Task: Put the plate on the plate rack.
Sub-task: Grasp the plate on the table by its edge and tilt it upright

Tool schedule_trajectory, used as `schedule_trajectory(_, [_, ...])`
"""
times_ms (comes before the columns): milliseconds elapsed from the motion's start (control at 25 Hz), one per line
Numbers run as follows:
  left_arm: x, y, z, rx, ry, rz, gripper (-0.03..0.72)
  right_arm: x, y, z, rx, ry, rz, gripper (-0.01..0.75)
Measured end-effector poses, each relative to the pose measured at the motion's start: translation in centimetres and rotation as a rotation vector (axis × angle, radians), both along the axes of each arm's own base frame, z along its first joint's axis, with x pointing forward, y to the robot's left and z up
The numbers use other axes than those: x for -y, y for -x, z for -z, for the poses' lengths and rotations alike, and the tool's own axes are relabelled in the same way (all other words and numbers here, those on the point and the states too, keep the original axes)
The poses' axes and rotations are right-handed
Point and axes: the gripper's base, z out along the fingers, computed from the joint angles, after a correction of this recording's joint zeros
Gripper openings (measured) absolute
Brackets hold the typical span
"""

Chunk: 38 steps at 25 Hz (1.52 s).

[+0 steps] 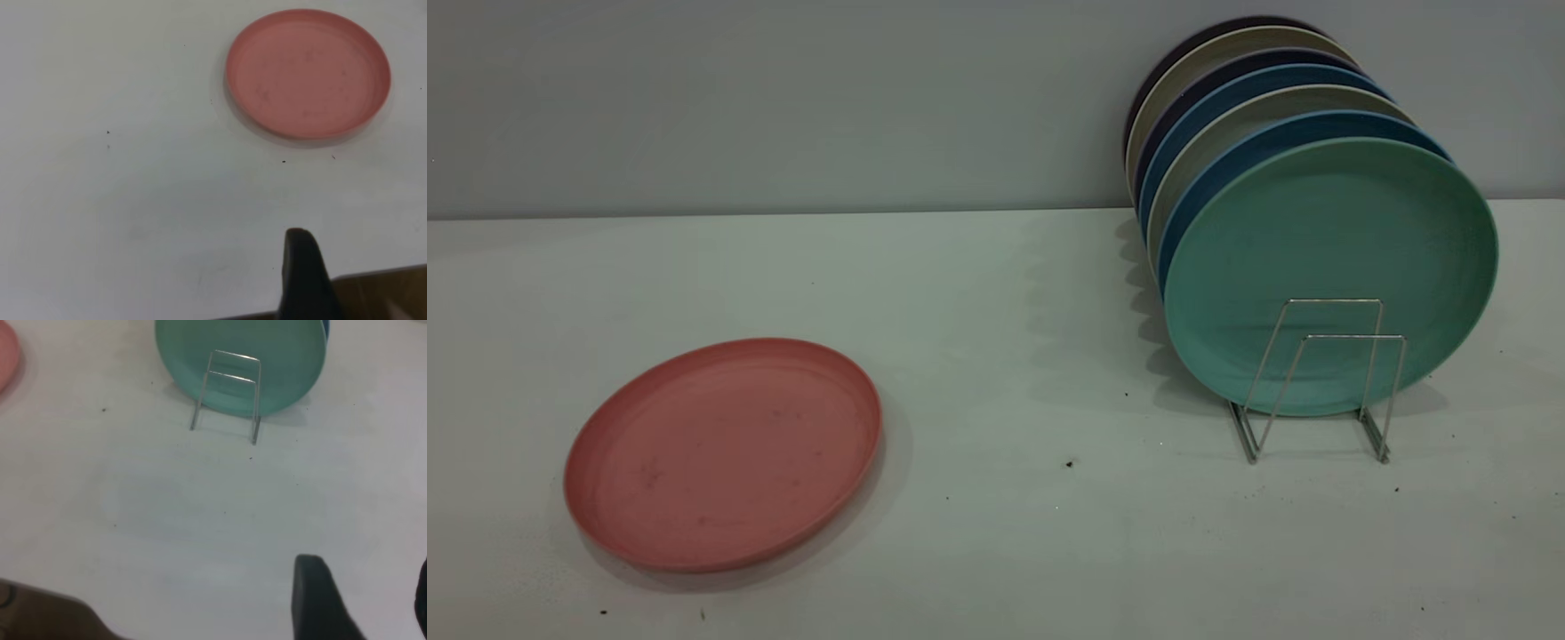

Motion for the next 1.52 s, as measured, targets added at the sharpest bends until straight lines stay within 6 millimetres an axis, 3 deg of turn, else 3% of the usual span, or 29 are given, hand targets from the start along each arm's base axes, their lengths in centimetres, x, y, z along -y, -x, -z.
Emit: schedule_trajectory(1520, [-0.05, -0.05, -0.30, 0.026, -0.004, -0.004, 0.473, -0.04, -0.15, -0.22, 0.012, -0.007, -0.001, 0.370])
